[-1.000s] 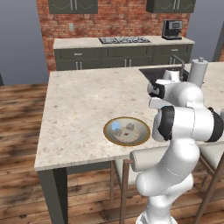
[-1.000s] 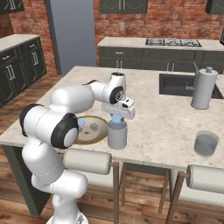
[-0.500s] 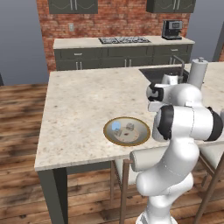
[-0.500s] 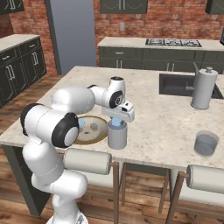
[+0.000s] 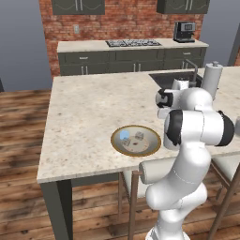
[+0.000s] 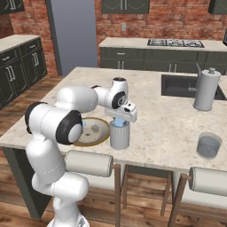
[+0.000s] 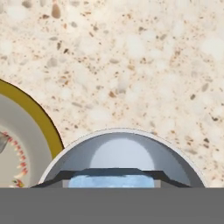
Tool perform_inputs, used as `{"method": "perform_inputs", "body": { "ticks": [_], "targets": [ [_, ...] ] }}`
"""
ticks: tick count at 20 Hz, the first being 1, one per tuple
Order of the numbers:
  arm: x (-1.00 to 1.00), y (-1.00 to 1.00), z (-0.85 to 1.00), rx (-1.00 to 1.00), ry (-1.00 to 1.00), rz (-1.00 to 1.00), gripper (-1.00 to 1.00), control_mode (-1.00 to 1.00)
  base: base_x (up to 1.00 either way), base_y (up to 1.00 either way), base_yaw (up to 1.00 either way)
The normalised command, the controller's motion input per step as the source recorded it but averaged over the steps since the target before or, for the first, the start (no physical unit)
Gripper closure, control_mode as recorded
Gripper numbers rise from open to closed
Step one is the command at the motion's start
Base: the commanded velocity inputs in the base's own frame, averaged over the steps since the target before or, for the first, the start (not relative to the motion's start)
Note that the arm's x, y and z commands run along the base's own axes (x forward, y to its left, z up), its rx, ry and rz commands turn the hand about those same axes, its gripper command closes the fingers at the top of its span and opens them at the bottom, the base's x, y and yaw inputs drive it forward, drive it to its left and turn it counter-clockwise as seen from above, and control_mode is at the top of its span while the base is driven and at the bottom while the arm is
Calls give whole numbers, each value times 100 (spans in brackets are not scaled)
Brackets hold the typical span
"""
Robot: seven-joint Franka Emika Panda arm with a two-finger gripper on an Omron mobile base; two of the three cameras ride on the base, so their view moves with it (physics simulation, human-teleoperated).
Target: There are four ice cubes in the ice bowl. Place two ice cubes in each glass of water.
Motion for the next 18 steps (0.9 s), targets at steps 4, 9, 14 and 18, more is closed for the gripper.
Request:
{"method": "perform_inputs", "body": {
  "ticks": [4, 9, 14, 18],
  "targets": [
    [-6, 0, -6, 0, 0, 0, -100, -100, 0, 0, 0],
    [0, 0, 0, 0, 0, 0, -100, -100, 0, 0, 0],
    [-12, 0, 6, 0, -4, 0, -100, -100, 0, 0, 0],
    [-25, 0, 31, 0, -10, 0, -100, -100, 0, 0, 0]
  ]
}}
